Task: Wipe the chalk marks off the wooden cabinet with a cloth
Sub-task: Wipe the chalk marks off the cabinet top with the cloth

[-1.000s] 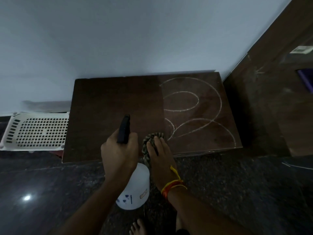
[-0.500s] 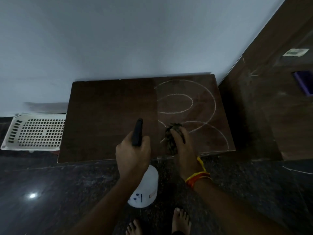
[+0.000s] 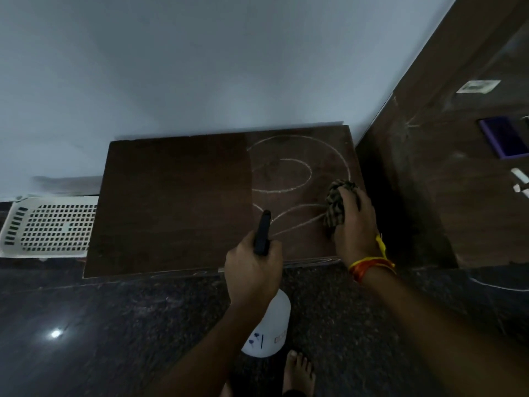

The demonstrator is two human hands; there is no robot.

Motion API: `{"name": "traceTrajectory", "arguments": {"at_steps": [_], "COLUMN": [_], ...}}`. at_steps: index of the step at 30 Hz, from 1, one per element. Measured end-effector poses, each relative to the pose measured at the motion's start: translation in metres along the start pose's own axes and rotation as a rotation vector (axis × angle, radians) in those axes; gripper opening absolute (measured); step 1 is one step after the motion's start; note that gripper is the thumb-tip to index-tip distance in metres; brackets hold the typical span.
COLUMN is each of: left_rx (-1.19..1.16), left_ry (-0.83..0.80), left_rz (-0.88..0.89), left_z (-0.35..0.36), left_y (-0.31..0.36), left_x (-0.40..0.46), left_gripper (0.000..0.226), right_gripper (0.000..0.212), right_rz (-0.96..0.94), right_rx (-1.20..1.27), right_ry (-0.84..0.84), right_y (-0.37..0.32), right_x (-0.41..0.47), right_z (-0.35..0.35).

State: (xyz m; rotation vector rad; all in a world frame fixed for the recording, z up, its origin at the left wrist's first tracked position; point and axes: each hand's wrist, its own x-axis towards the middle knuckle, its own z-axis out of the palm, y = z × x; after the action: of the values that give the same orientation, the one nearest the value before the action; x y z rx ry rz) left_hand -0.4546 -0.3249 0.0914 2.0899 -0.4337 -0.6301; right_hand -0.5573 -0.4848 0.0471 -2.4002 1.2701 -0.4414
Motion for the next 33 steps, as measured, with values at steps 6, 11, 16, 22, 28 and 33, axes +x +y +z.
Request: {"name": "traceTrajectory", "arguments": {"at_steps": [6,11,16,22,28,33], "left_rx": [0.039,0.054,0.089,0.110,0.151,0.147], "left_ry": [-0.007,-0.014,-0.088,-0.186,-0.299,-0.258], "left_rz": [0.036,0.041,0.094,0.111,0.158,0.160], "left_z": [0.012,0.025,0.040,0.046,0.032,0.014], "left_y": [0.012,0.023,0.027,0.013,-0.003,-0.021], "left_x": [0.011,0.013,0.000,-0.019,-0.024,-0.021], "left_gripper": [0.032,0.034,0.028,0.042,0.030,0.034], "right_gripper": [0.064,0.065,0.065,0.065,0.066,0.065], "right_rz": [0.056,0.093,0.165,0.166,0.158,0.151], "right_rx": [0.052,0.092,0.097,0.072,0.073,0.071], "right_ry": [0.015,0.056,0.121,0.133,0.107,0.063], "right_y": [0.005,0.008,0.017,0.026,0.026,0.018], "right_x": [0.013,0.020,0.031,0.040,0.040,0.031], "right_z": [-0.010,-0.020,-0.037,-0.054,-0.050,-0.034]}}
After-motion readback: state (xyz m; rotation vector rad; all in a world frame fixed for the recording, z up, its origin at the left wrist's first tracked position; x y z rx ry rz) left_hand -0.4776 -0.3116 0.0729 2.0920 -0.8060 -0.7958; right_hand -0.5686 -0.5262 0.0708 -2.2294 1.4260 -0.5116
